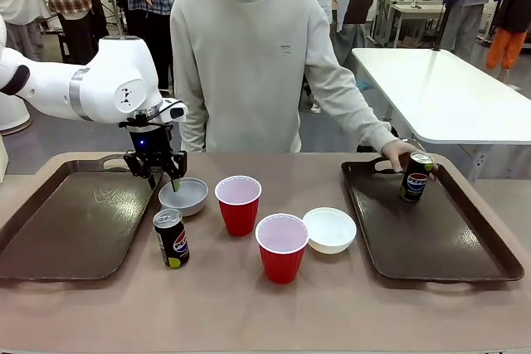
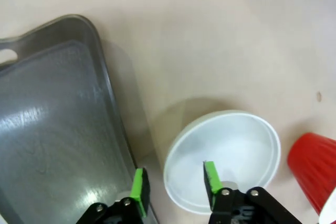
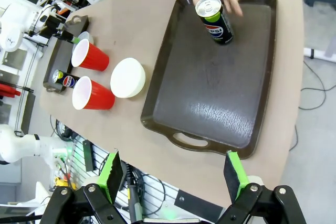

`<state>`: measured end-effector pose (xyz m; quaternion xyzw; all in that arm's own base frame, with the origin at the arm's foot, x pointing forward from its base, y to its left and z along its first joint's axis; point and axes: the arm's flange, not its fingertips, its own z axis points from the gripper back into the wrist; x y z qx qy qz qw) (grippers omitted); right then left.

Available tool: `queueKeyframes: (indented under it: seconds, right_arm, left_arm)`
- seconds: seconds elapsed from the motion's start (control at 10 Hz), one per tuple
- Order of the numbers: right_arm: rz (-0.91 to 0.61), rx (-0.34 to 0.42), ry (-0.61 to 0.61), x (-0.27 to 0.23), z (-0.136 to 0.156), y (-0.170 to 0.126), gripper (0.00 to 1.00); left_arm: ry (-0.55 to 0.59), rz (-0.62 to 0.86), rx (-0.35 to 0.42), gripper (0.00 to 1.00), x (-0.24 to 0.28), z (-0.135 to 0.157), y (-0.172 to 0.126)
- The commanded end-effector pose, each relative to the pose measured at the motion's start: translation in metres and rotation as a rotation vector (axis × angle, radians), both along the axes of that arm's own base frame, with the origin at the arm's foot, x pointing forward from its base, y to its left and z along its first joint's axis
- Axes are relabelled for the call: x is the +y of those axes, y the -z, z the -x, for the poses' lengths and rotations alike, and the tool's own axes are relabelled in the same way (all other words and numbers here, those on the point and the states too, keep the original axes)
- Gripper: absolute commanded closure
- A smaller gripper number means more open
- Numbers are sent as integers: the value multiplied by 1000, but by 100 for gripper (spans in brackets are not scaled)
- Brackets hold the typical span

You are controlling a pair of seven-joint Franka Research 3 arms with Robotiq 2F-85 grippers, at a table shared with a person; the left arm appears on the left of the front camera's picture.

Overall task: Prepare tableware on both trays.
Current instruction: Pick up a Picnic Bowl from the table and place it on a Handle tray.

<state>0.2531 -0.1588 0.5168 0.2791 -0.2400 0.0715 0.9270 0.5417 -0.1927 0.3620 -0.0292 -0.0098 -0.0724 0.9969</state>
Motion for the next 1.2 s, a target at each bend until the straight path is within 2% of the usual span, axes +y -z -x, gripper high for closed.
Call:
queueKeyframes:
  seconds: [0.0,0.1,0.2,0.4,0.5,0.6,0.9,1.1]
  right_arm:
    - [-4,3,0,-1,0,2,0]
    - [-4,3,0,-1,0,2,0]
    - [-4,3,0,-1,0,2,0]
    - [-4,3,0,-1,0,2,0]
    - [-4,3,0,-1,0,2,0]
    - [-4,3,0,-1,0,2,0]
    - [-4,3,0,-1,0,2,0]
    - [-4,3,0,-1,0,2,0]
  left_arm:
    - [15,-1,21,100,-2,2,-11]
    - [9,-17,37,94,-2,0,-6]
    - [5,-30,50,100,-2,0,0]
    - [12,-48,46,100,0,-2,3]
    - [24,-62,37,91,0,-1,4]
    - [35,-74,37,100,0,1,5]
    - [69,-64,30,100,1,6,3]
    - [104,-29,26,80,-2,15,-4]
